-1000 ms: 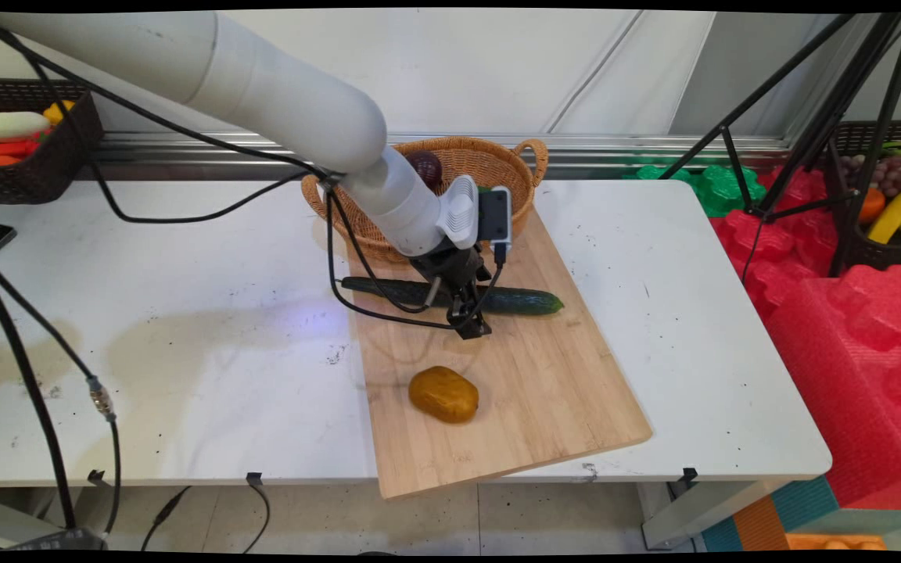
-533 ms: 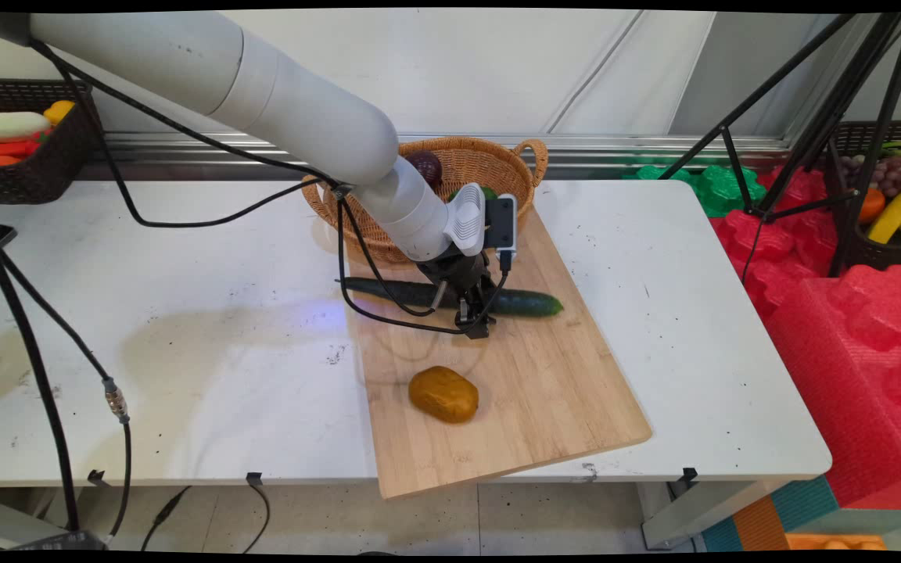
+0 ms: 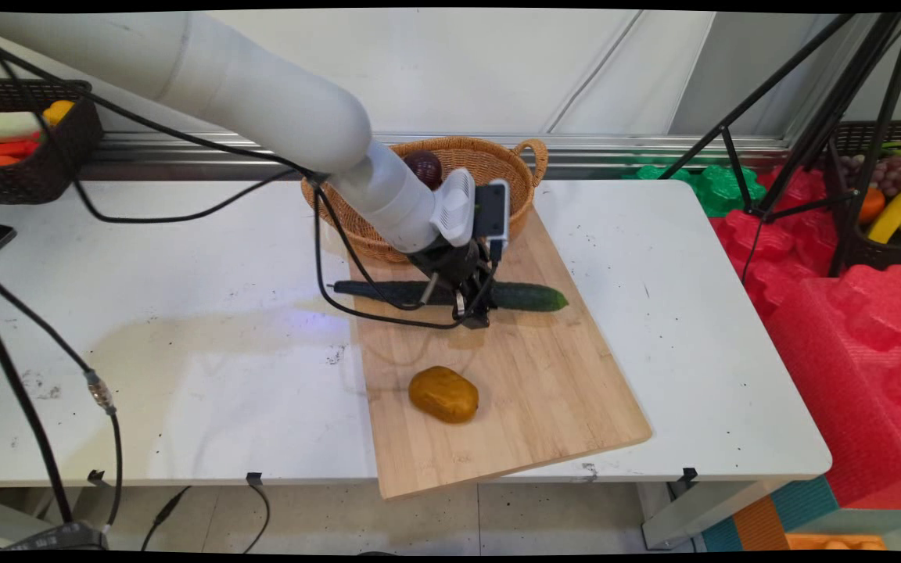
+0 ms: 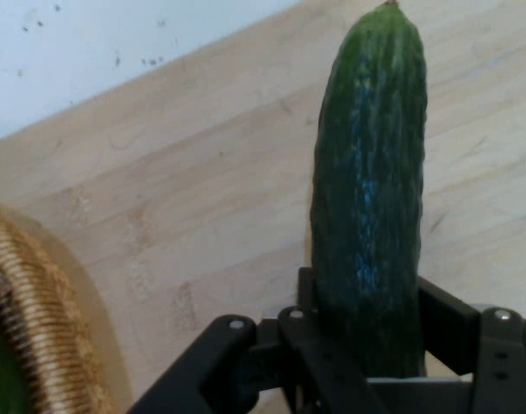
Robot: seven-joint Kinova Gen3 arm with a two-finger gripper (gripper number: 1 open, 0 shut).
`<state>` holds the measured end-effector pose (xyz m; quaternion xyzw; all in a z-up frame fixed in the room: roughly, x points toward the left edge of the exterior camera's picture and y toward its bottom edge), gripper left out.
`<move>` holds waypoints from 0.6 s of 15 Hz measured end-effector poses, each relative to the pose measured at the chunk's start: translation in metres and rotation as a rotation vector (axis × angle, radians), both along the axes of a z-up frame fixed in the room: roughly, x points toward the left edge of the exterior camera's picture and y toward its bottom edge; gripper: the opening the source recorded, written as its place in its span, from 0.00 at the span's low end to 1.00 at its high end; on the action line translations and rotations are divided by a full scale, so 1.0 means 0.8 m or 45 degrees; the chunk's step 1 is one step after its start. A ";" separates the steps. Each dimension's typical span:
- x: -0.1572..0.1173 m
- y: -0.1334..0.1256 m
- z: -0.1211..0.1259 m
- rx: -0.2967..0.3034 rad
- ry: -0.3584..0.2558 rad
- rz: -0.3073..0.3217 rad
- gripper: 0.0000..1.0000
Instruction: Place the picked object in the vegetable basket
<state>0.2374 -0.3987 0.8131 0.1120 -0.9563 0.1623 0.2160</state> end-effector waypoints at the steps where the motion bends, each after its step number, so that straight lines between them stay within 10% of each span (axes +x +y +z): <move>1: 0.001 0.004 0.009 -0.005 0.017 0.004 0.00; 9: 0.020 0.029 0.128 -0.049 0.243 0.271 0.00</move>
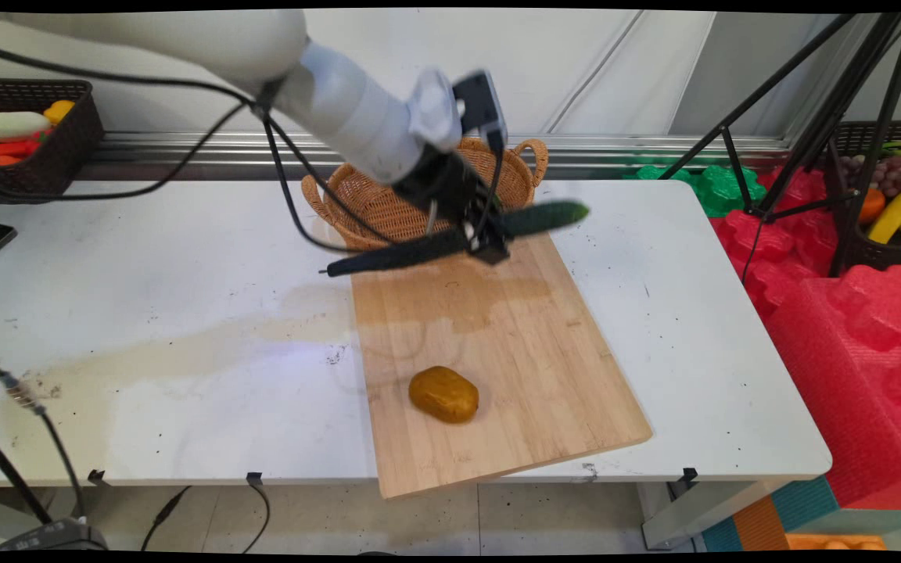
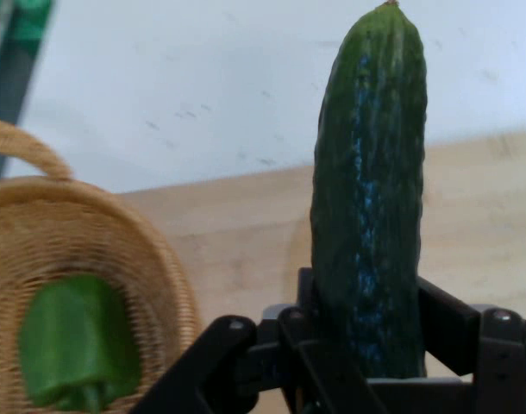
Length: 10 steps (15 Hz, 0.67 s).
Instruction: Place the picked object in the vegetable basket
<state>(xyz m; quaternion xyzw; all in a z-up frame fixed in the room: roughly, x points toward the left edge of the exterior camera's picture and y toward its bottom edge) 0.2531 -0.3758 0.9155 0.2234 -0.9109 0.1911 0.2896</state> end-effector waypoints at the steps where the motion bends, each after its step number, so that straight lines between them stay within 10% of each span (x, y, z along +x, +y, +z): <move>1: 0.003 -0.002 0.013 -0.007 0.026 0.050 0.00; 10: 0.045 -0.052 0.063 -0.034 0.158 0.527 0.00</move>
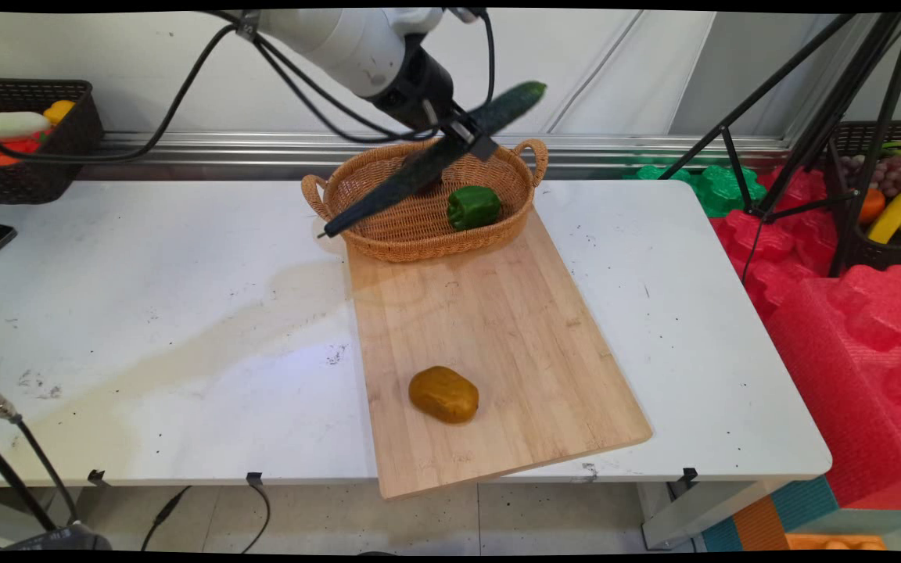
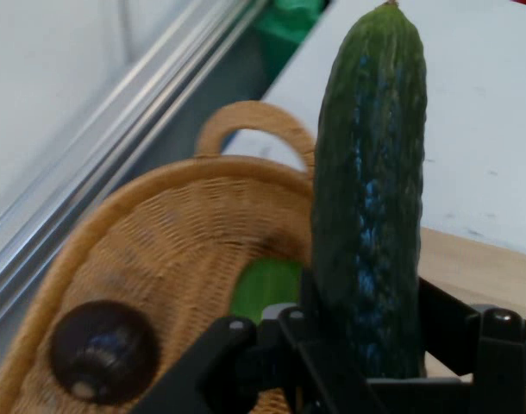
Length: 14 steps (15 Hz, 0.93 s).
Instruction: Place the picked object in the vegetable basket
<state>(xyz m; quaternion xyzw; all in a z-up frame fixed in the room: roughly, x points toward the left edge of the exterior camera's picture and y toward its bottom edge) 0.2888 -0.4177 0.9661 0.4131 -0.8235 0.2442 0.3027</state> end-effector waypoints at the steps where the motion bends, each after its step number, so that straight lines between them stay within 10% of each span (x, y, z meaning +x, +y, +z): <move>1: 0.005 -0.006 0.000 0.002 0.009 0.045 0.00; 14: 0.050 -0.106 -0.046 0.093 0.074 0.510 0.00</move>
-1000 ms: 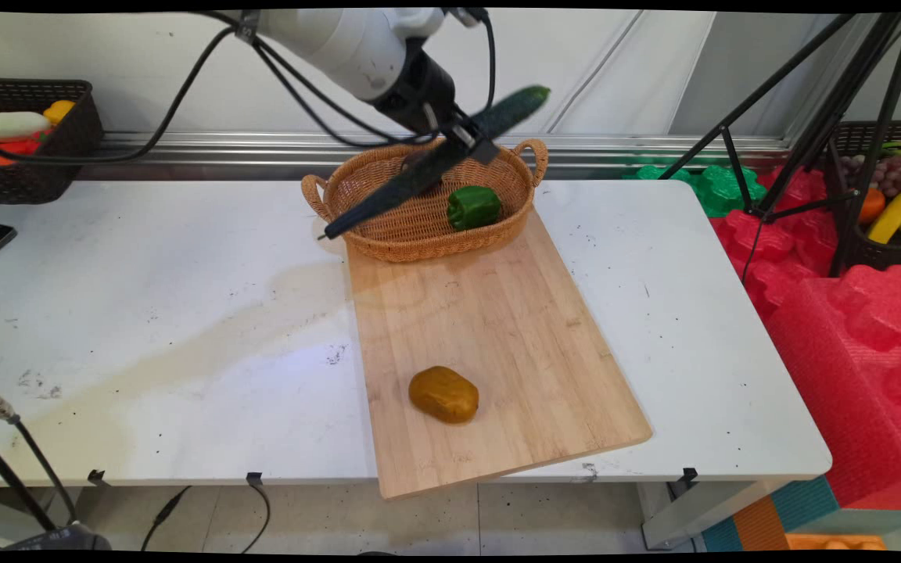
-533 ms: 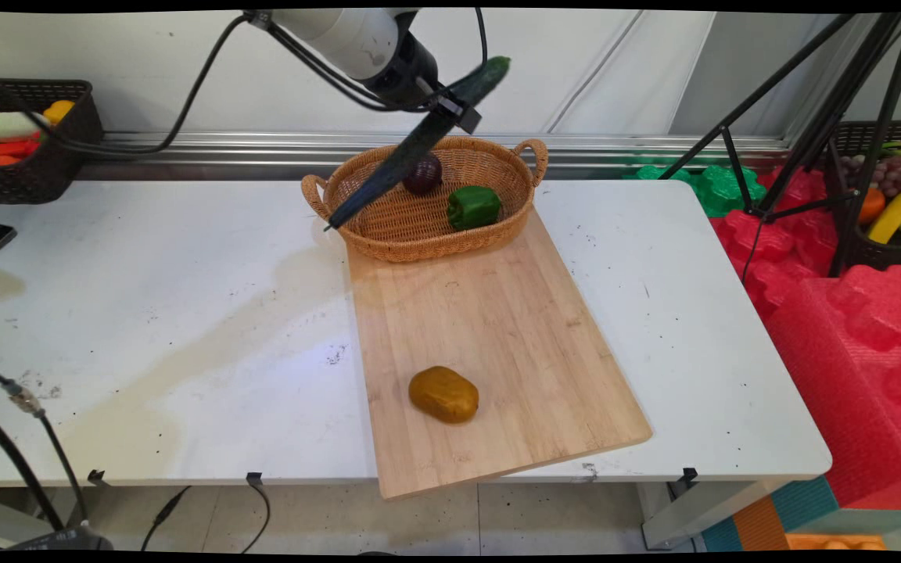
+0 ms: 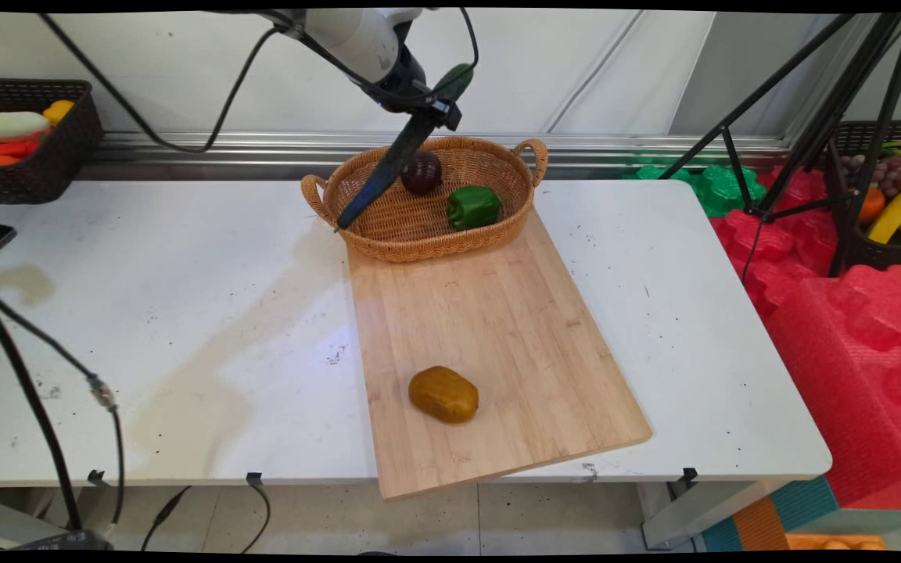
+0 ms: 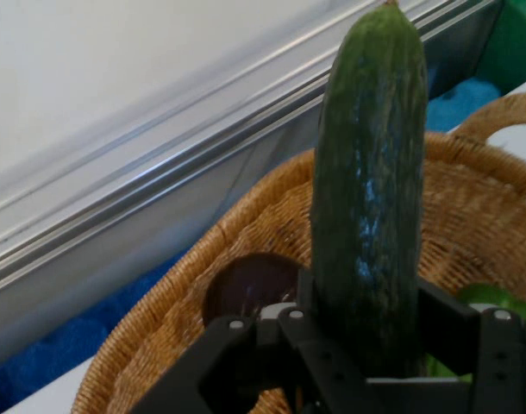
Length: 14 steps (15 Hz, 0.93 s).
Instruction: Place the picked object in the vegetable basket
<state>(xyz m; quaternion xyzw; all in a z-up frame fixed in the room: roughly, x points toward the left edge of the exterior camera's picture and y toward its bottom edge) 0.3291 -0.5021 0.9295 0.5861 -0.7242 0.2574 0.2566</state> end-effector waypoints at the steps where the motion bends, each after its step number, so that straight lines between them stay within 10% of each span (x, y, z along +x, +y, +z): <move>1: 0.001 -0.006 -0.007 0.016 -0.007 0.005 0.00; 9: 0.001 -0.040 -0.058 0.138 -0.053 -0.007 0.00; 10: 0.000 -0.042 -0.061 0.146 -0.057 -0.010 1.00; 14: -0.003 -0.047 -0.072 0.166 -0.075 -0.040 1.00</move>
